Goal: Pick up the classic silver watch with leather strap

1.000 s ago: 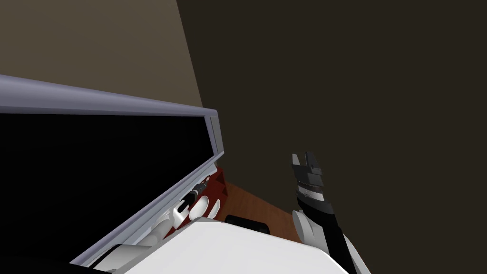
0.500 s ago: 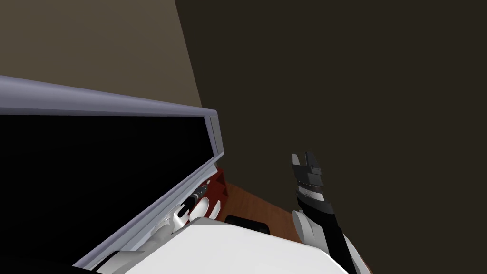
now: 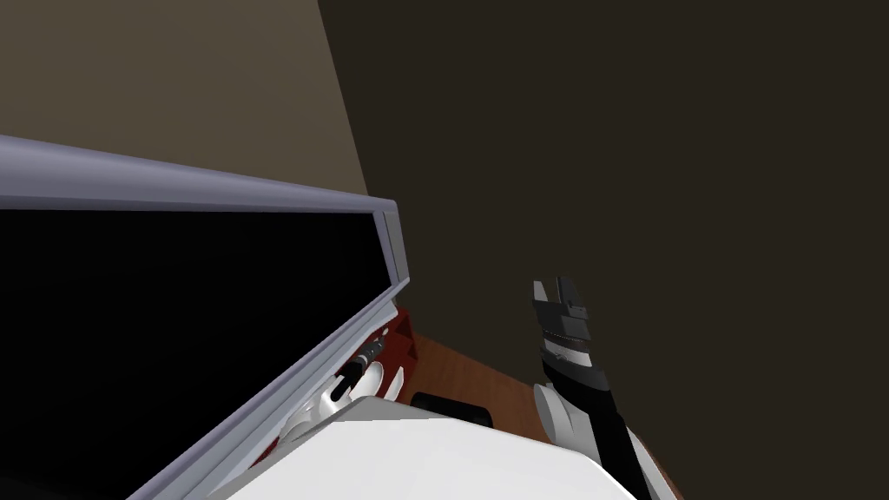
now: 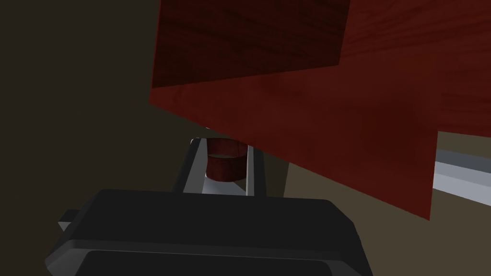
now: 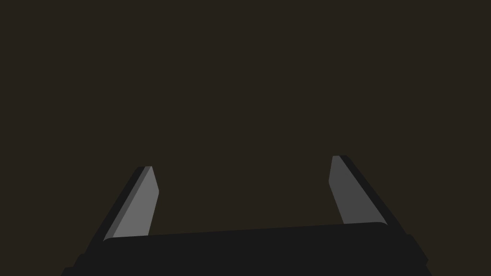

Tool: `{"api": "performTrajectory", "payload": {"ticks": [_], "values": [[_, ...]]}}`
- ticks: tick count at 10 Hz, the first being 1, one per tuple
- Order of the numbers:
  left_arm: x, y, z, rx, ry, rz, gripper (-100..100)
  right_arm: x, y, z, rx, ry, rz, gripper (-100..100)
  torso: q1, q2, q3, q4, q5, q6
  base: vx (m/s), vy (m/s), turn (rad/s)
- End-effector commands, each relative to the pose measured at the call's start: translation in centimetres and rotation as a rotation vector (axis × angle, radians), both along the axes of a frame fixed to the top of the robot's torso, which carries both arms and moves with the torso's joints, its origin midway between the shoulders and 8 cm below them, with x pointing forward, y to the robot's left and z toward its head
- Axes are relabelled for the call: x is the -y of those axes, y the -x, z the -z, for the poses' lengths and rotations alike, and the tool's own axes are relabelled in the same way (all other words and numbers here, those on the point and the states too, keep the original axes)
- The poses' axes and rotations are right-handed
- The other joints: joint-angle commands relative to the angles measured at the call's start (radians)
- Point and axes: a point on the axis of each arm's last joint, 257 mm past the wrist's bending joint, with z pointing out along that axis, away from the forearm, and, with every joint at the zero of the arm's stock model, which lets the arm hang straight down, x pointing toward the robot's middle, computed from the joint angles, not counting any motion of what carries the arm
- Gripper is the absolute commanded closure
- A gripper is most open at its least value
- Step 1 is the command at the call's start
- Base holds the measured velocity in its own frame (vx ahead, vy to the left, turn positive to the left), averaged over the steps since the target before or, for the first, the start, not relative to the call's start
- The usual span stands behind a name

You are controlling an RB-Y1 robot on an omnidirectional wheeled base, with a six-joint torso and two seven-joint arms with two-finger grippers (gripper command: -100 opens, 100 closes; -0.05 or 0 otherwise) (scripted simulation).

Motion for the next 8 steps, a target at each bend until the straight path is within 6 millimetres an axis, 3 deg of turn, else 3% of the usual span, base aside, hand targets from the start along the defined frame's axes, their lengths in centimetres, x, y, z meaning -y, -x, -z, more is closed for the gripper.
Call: {"api": "performTrajectory", "payload": {"ticks": [1,2,3,4,5,6,8], "values": [[1.4,0.0,0.1,0.003,-0.001,0.014,100,0.0,0.0,0.0,0.000,0.000,0.000,0,0.000,0.000,0.000,0.000,0.000,0.000,0.000,0.083,-0.043],[2.5,1.5,1.1,-0.017,0.022,-0.014,100,0.0,0.0,0.0,0.000,0.000,0.000,0,0.000,-0.001,0.000,0.000,0.000,-0.001,0.012,0.100,-0.067],[3.1,0.6,0.3,0.002,0.006,0.011,100,0.0,0.0,0.0,0.000,0.000,0.000,0,0.001,-0.001,-0.001,-0.001,0.000,-0.001,0.000,0.080,-0.034],[4.1,2.4,1.4,-0.023,0.029,-0.024,100,0.0,0.0,0.0,0.000,0.000,0.000,0,0.000,-0.001,0.000,0.000,0.000,0.000,0.002,0.084,-0.071],[4.6,1.3,0.3,0.000,0.009,0.002,100,0.0,0.0,0.0,0.000,0.000,0.000,0,0.001,0.000,-0.001,-0.001,0.001,-0.001,-0.001,0.071,-0.040],[5.2,3.4,1.5,-0.033,0.029,-0.039,100,0.0,0.0,0.0,0.000,0.000,0.000,0,0.000,-0.001,-0.001,-0.002,0.001,-0.001,0.005,0.081,-0.080],[5.8,2.0,0.1,0.001,0.007,-0.012,100,0.0,0.0,0.0,0.000,0.000,0.000,0,0.002,0.000,-0.002,-0.005,0.004,-0.003,-0.008,0.050,-0.015]]}}
